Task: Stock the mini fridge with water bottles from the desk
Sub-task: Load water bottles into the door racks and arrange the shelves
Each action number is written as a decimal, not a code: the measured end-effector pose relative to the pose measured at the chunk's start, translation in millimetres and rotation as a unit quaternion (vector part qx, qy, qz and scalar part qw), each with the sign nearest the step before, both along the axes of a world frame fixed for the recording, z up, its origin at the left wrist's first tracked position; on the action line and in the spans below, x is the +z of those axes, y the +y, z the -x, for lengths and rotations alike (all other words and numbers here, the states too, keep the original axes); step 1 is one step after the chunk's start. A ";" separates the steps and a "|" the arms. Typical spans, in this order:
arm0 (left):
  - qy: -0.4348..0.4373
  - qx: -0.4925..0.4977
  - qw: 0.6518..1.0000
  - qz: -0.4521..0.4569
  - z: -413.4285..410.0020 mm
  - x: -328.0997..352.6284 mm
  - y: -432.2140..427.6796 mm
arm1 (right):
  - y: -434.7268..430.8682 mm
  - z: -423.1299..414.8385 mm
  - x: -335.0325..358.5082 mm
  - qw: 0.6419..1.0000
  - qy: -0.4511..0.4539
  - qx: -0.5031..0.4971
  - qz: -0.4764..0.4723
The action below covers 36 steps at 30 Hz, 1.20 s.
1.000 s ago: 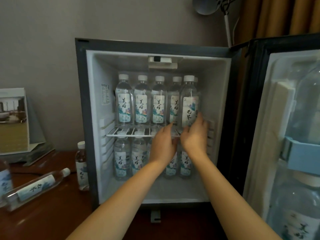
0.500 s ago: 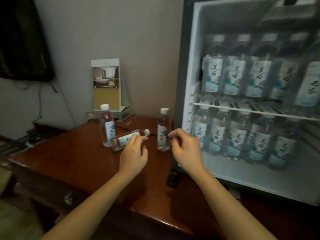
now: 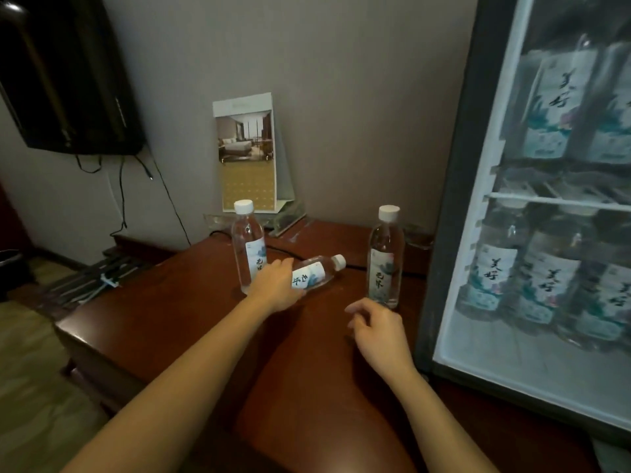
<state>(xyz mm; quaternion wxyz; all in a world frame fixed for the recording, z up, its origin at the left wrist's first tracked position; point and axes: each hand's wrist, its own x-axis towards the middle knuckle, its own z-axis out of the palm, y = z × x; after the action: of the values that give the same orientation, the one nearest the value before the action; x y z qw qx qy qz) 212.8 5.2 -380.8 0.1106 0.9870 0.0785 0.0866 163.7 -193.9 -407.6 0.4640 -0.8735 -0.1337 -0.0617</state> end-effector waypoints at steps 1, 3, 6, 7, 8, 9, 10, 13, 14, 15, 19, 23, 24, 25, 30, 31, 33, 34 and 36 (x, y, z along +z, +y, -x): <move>0.009 0.010 1.000 -0.022 -1.8 -1.4 1.3 | -0.5 -0.6 -0.6 1.000 0.010 -0.002 -0.020; -0.003 0.037 0.998 -0.048 -0.2 -7.4 1.6 | -0.7 -0.5 -3.0 0.999 0.018 -0.004 -0.030; -0.054 0.053 0.996 -0.051 7.9 -16.8 -2.2 | 1.4 -0.1 -5.8 1.000 0.008 -0.002 -0.018; -0.068 0.052 0.996 -0.038 11.8 -17.5 -2.8 | 2.7 0.3 -5.8 1.000 0.005 0.000 -0.014; -0.075 0.051 0.996 -0.022 16.2 -17.6 -2.7 | 4.2 1.4 -5.5 1.000 0.002 0.002 -0.004; -0.079 0.049 0.996 -0.008 20.8 -17.3 -2.3 | 5.6 2.8 -5.7 1.000 -0.001 0.004 0.006; -0.082 0.045 0.996 0.004 25.7 -17.4 -1.9 | 6.4 4.8 -5.5 1.000 -0.004 0.007 0.015; -0.105 0.051 0.992 0.057 40.8 -19.3 -2.2 | 6.7 10.4 -4.5 1.000 -0.010 0.016 0.018; -0.117 0.060 0.988 0.087 47.5 -19.7 -2.9 | 6.0 12.4 -2.8 1.000 -0.011 0.017 0.017; -0.130 0.072 0.982 0.121 54.1 -20.5 -3.6 | 5.3 14.2 -1.5 1.000 -0.010 0.020 0.016; -0.169 0.117 0.938 0.279 85.3 -26.5 -14.3 | 6.5 24.2 6.1 0.999 0.015 0.052 0.007; -0.156 0.087 0.885 0.430 114.5 -31.3 -28.1 | 18.5 37.4 13.2 0.985 0.109 0.131 -0.020; -0.146 0.073 0.875 0.456 122.6 -30.6 -31.5 | 22.5 43.0 15.5 0.978 0.140 0.150 -0.045; -0.130 0.060 0.864 0.482 130.1 -29.6 -34.6 | 26.5 48.4 18.1 0.971 0.160 0.164 -0.068; -0.051 0.022 0.797 0.601 160.0 -24.9 -46.3 | 32.3 74.7 30.4 0.951 0.197 0.179 -0.156; -0.046 0.015 0.794 0.606 163.7 -25.3 -48.2 | 30.0 78.2 30.2 0.947 0.202 0.181 -0.170; -0.045 -0.007 0.797 0.602 171.8 -25.7 -56.0 | 22.2 83.6 26.7 0.942 0.201 0.195 -0.187; -0.048 -0.022 0.798 0.601 176.6 -25.2 -62.2 | 16.3 87.6 27.4 0.944 0.189 0.199 -0.186; -0.070 -0.052 0.800 0.594 185.5 -22.0 -78.4 | 0.5 95.1 34.0 0.948 0.168 0.196 -0.187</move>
<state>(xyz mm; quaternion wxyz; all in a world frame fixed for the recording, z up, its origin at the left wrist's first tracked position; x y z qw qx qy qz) 27.3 -73.1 -402.8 0.6848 0.7216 0.0551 0.0860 68.6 -193.4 -373.6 0.6377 -0.7252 -0.2089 0.1543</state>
